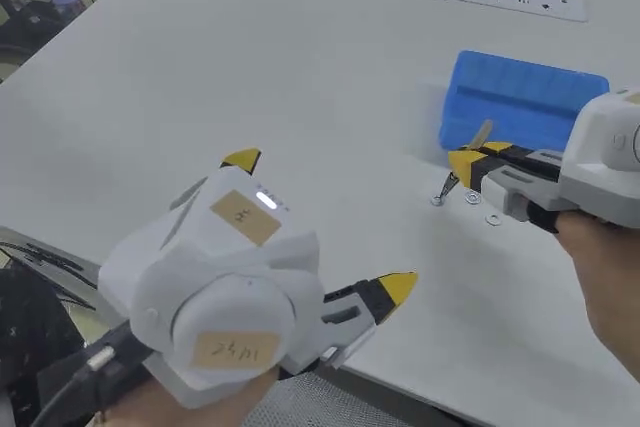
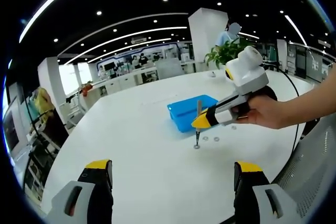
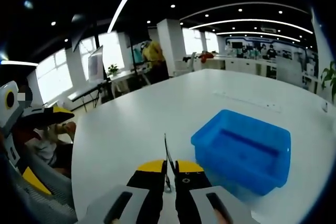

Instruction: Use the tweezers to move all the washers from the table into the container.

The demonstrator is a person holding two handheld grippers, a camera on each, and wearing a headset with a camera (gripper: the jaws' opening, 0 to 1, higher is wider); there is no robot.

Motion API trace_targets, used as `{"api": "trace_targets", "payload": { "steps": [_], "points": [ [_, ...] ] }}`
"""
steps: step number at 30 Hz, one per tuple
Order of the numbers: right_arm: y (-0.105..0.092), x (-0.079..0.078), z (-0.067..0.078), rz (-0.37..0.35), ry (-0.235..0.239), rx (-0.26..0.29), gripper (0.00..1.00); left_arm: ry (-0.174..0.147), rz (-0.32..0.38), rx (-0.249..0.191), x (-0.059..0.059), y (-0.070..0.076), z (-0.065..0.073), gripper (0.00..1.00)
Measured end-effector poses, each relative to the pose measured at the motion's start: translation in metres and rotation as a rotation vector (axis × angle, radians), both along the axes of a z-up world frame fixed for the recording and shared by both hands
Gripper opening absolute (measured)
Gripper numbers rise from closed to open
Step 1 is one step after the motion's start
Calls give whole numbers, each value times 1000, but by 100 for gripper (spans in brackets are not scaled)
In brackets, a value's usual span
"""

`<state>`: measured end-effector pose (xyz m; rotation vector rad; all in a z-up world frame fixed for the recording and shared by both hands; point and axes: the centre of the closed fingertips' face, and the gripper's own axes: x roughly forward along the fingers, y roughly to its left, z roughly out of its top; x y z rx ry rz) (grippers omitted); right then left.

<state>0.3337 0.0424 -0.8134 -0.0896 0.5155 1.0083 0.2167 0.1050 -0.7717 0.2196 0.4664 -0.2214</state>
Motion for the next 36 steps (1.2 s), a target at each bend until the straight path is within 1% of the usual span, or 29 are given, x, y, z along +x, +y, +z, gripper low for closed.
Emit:
{"api": "trace_targets", "payload": {
  "steps": [5, 7, 9, 12, 16, 19, 22, 30, 34, 36],
  "points": [
    [-1, 1, 0, -4, 5, -1, 3, 1, -1, -1, 0, 0, 0, 99],
    [-1, 1, 0, -8, 14, 2, 3, 3, -2, -2, 0, -1, 0, 99],
    [-2, 1, 0, -8, 12, 0, 3, 3, -3, -1, 0, -1, 0, 99],
    [-2, -1, 0, -8, 20, 7, 3, 4, -4, 0, 0, -1, -1, 99],
    [-2, -1, 0, -8, 11, -1, 4, 7, -5, 1, 0, -1, -2, 99],
    [-2, -1, 0, -9, 21, 3, 4, 9, -7, 1, 0, -2, -2, 99],
    [-1, 0, 0, -6, 12, -4, 4, 11, -6, 3, 0, -1, -2, 99],
    [-2, 0, 1, -9, 10, -8, 3, 9, -5, 3, 0, -1, -2, 99],
    [-3, 0, -2, -4, 12, -22, 3, 10, -6, 6, 0, -1, -3, 99],
    [-3, -1, -2, -1, 5, -27, 3, 11, -5, 6, 0, -1, -3, 99]
  ]
}}
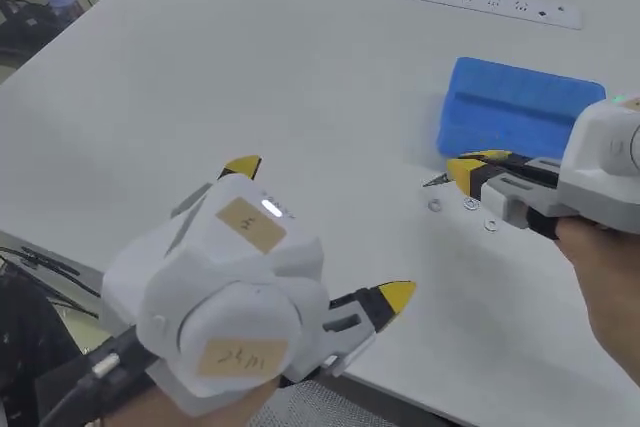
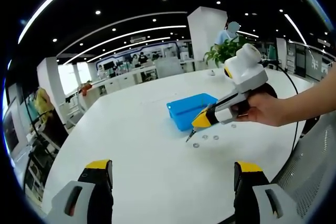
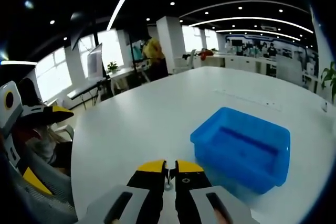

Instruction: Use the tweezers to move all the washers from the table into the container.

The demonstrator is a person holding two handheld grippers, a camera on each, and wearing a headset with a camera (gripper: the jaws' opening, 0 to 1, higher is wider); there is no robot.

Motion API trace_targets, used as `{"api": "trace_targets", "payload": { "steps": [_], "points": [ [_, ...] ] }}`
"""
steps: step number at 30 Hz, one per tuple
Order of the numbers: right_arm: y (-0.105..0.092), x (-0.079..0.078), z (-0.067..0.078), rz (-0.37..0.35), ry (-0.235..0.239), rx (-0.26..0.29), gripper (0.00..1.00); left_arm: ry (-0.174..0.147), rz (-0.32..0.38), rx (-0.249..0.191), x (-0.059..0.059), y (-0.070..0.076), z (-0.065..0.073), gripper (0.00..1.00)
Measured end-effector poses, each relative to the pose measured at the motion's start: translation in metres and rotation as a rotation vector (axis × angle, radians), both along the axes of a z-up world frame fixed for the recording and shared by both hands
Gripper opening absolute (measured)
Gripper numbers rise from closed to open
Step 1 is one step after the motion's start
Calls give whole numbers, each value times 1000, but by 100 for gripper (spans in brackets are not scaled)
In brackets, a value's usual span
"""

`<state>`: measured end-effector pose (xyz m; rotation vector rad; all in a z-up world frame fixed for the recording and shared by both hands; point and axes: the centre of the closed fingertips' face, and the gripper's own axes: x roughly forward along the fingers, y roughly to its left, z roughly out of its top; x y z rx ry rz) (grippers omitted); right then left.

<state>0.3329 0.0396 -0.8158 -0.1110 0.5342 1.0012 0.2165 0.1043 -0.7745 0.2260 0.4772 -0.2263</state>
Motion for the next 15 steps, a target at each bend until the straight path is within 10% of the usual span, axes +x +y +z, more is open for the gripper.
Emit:
{"api": "trace_targets", "payload": {
  "steps": [15],
  "points": [
    [-16, -11, 1, 64, 2, -136, 1, 9, -1, 11, 0, 0, -2, 99]
  ]
}}
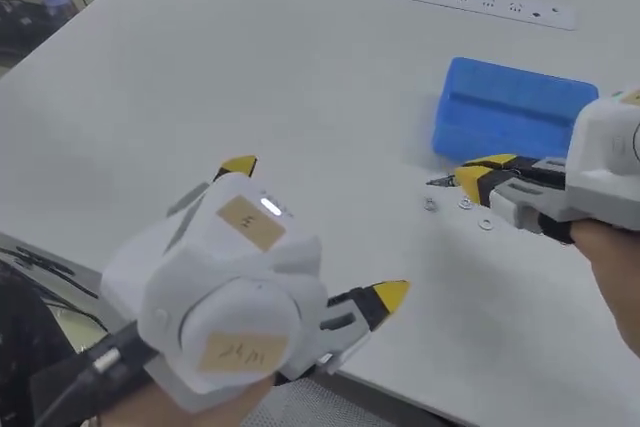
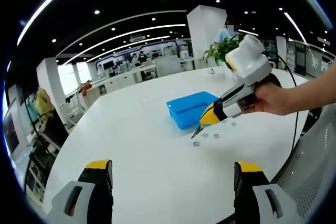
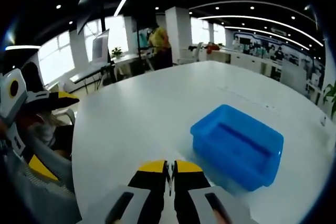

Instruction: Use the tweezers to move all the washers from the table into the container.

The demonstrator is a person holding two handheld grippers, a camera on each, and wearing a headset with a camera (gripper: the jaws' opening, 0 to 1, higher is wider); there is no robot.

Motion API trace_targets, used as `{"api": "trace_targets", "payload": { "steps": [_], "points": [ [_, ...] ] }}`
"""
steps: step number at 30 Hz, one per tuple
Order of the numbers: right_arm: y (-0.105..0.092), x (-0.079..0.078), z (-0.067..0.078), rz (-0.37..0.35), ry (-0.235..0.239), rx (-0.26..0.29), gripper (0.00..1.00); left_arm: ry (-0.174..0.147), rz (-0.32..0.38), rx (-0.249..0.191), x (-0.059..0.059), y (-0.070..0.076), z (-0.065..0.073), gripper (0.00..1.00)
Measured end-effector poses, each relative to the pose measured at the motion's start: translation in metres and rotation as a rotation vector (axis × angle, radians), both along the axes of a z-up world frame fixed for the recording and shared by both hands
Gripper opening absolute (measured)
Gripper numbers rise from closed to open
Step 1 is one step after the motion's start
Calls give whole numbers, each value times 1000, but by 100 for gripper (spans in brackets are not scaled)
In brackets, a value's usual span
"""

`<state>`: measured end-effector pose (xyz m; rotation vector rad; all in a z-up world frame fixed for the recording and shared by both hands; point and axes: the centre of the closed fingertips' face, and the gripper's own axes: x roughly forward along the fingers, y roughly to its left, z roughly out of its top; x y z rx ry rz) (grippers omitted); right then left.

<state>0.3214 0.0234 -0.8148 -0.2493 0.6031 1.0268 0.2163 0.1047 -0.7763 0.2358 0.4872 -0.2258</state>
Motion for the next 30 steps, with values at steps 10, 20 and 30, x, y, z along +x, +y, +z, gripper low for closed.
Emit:
{"api": "trace_targets", "payload": {
  "steps": [10, 20, 30],
  "points": [
    [-25, -24, -8, 71, 76, -170, 1, 2, 0, 7, 0, 0, -1, 99],
    [-19, -23, -8, 80, 77, -196, 1, 11, -3, 12, -1, 0, -2, 99],
    [-5, -11, -3, 34, -29, -94, 1, 14, 1, 18, -1, 1, -3, 97]
  ]
}}
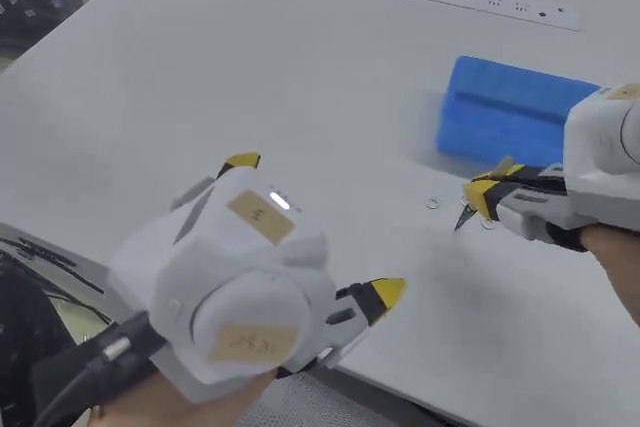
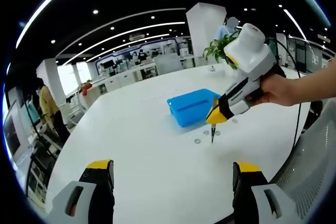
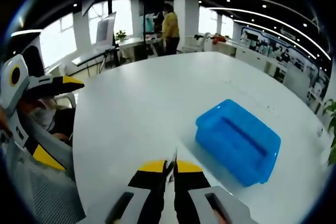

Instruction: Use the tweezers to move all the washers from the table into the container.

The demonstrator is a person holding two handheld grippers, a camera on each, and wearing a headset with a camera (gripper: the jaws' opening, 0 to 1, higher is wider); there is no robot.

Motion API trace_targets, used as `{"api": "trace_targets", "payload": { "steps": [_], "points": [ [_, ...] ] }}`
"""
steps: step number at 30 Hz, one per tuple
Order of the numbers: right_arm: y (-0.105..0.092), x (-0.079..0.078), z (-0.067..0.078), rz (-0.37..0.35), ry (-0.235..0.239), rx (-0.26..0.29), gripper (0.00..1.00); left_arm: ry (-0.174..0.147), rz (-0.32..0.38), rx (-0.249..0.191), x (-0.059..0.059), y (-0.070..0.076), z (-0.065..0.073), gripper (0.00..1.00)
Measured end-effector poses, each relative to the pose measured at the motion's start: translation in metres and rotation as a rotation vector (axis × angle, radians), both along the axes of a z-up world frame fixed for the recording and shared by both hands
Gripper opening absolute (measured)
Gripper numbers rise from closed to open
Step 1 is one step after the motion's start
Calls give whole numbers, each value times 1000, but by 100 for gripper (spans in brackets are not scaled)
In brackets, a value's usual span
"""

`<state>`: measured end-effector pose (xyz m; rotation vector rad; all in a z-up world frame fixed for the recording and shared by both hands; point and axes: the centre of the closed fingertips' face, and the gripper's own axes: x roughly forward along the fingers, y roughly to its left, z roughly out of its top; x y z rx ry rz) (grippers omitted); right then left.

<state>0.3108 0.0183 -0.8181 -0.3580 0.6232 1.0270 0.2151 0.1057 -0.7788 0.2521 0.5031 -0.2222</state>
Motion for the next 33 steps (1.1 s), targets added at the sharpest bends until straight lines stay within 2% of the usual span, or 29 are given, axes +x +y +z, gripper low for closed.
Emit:
{"api": "trace_targets", "payload": {
  "steps": [2, 5, 6, 8, 9, 10, 14, 20, 25, 33],
  "points": [
    [0, 2, 2, -17, -42, 40, 1, -4, 0, -3, 0, 0, 1, 97],
    [0, 2, 3, -52, -46, 98, 2, -3, -1, -7, 0, -1, 1, 97],
    [-1, 3, 3, -59, -40, 104, 2, -3, -2, -8, 0, -1, 1, 98],
    [1, 3, 4, -91, 24, 137, 2, 0, -6, -9, 0, -2, 0, 98],
    [3, 6, 7, -110, 43, 171, 2, 2, -7, -7, 0, -2, 0, 98],
    [5, 9, 11, -120, 38, 193, 1, 3, -8, -7, 0, -2, -1, 98],
    [10, 18, 19, -120, 2, 200, 1, 3, -5, -9, 0, -1, -1, 98],
    [21, 22, 21, -112, -22, 221, 2, 11, -10, -5, -1, -2, -2, 99],
    [25, 21, 12, -89, -30, 187, 2, 16, -11, -7, -1, -2, -3, 99],
    [23, 22, 6, -91, -35, 173, 2, 17, -14, -5, -1, -2, -3, 99]
  ]
}}
